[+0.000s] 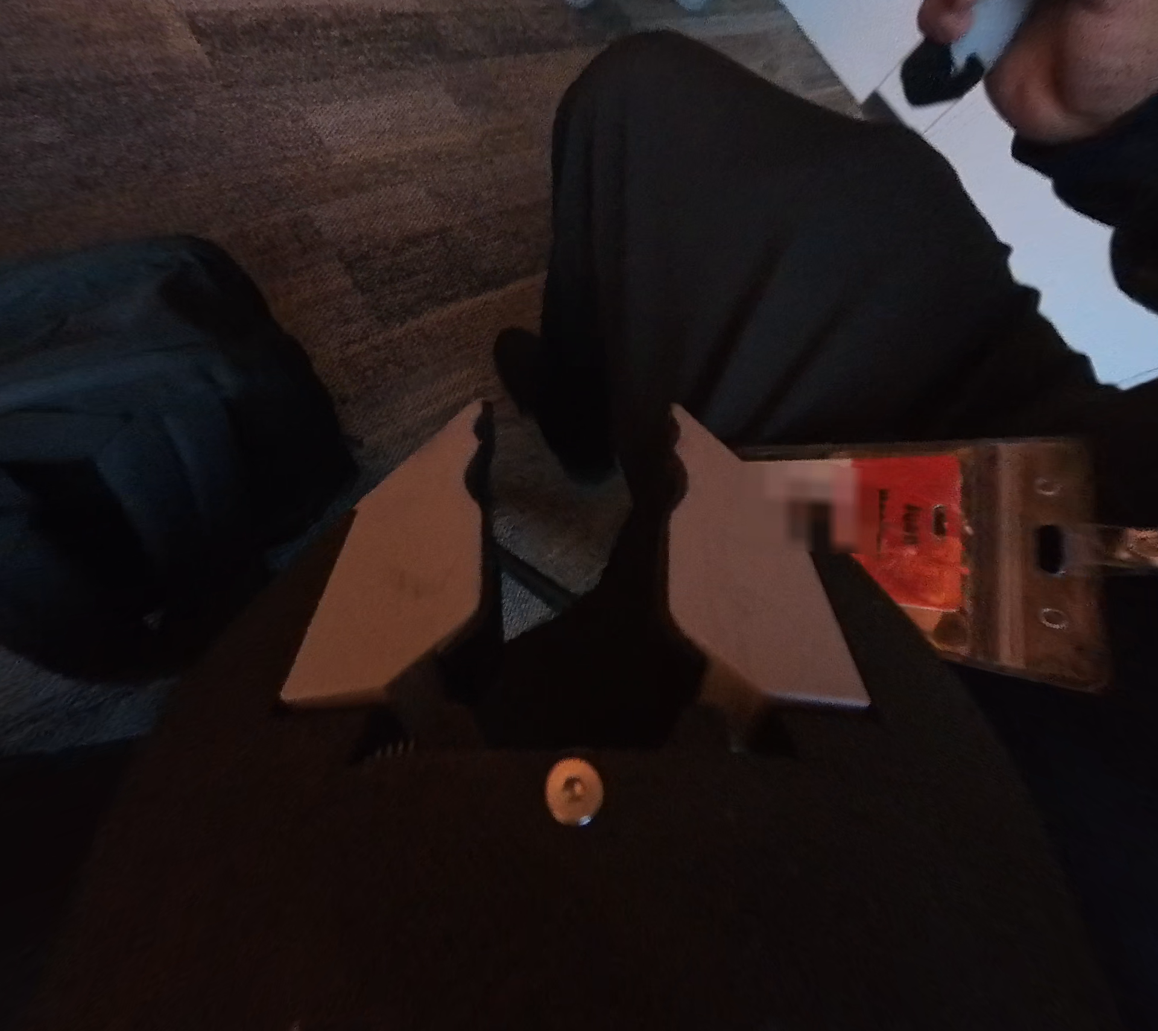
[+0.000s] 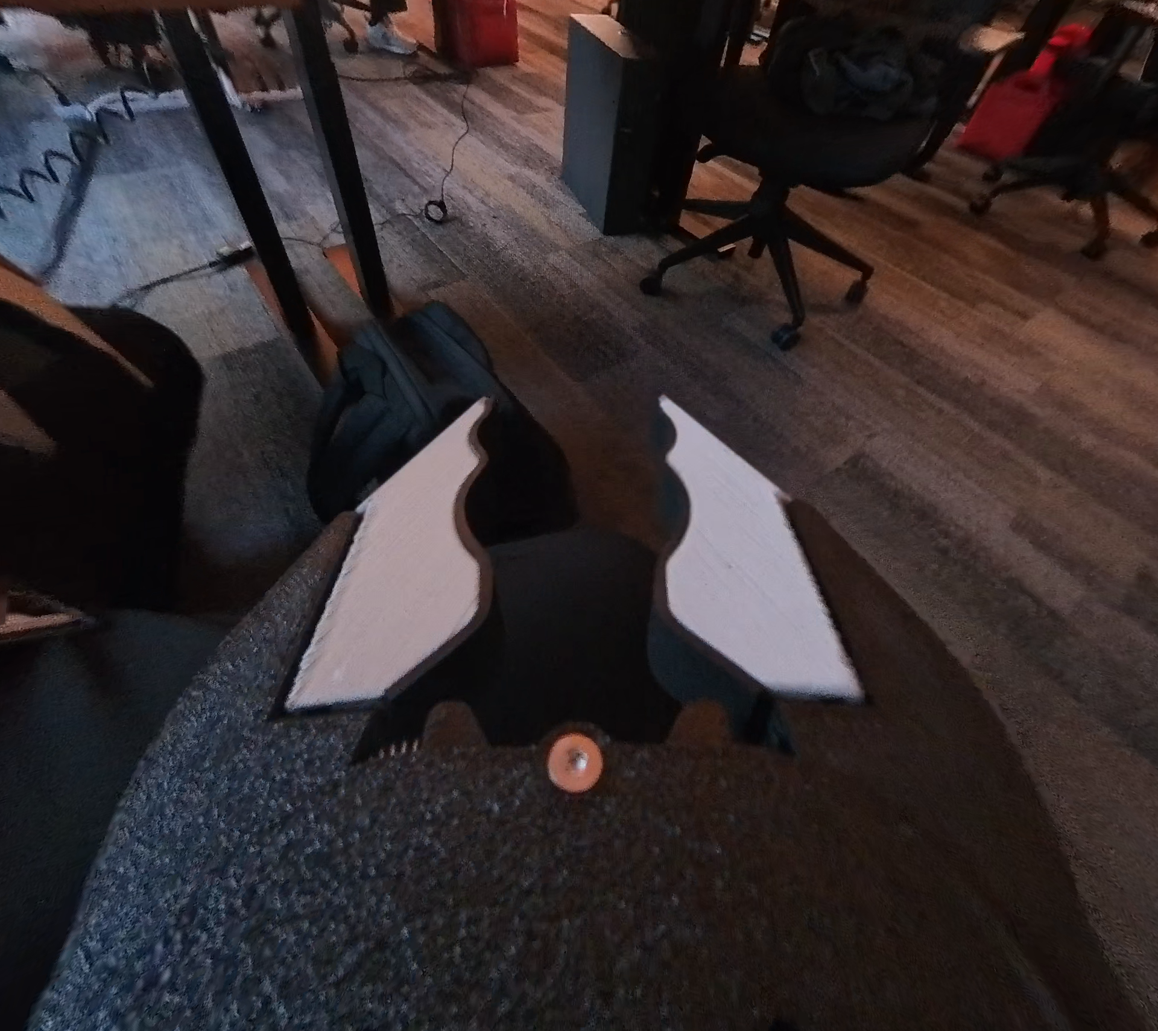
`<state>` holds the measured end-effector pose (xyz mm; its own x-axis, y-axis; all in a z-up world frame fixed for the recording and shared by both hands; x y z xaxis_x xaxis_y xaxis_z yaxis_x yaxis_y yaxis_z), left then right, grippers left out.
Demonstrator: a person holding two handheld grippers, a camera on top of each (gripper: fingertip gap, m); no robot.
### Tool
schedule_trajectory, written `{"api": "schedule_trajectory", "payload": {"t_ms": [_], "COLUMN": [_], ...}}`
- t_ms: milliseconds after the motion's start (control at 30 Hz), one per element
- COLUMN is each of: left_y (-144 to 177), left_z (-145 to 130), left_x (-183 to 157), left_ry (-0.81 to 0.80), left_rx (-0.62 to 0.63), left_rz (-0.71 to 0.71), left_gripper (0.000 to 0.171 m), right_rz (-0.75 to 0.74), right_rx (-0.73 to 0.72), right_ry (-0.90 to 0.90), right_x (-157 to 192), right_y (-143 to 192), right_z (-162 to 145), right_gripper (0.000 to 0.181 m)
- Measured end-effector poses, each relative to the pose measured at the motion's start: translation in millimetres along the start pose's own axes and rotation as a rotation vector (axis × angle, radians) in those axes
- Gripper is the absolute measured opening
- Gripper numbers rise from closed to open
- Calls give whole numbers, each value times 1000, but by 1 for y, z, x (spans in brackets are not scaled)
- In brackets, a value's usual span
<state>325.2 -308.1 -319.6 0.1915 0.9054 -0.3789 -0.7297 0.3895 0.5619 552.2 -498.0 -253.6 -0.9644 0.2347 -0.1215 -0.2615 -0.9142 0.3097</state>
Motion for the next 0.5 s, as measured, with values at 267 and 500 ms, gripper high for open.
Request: {"api": "schedule_trajectory", "payload": {"t_ms": [267,500], "left_y": [-69,-128], "left_z": [33,47], "left_x": [32,71], "left_ry": [-6,94], "left_rx": [53,169], "left_rz": [-94,-309], "left_gripper": [48,34], "right_rz": [-63,-287], "right_rx": [2,102], "right_ry": [-102,-130], "right_x": [-39,-88], "right_y": [-21,-83], "right_z": [-36,-27], "right_gripper": [39,28]}}
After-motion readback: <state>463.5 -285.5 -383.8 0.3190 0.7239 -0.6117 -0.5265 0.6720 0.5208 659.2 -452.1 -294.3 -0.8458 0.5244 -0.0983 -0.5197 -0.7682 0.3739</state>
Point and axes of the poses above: each gripper's, where its closed fingertips meet, y back along the fingers, z out of its top, x = y × z across the jaws, the point moved 7 cm from there along y, back along the fingers, and after that the axes turned 3 degrees about y, right-handed, at the moved point
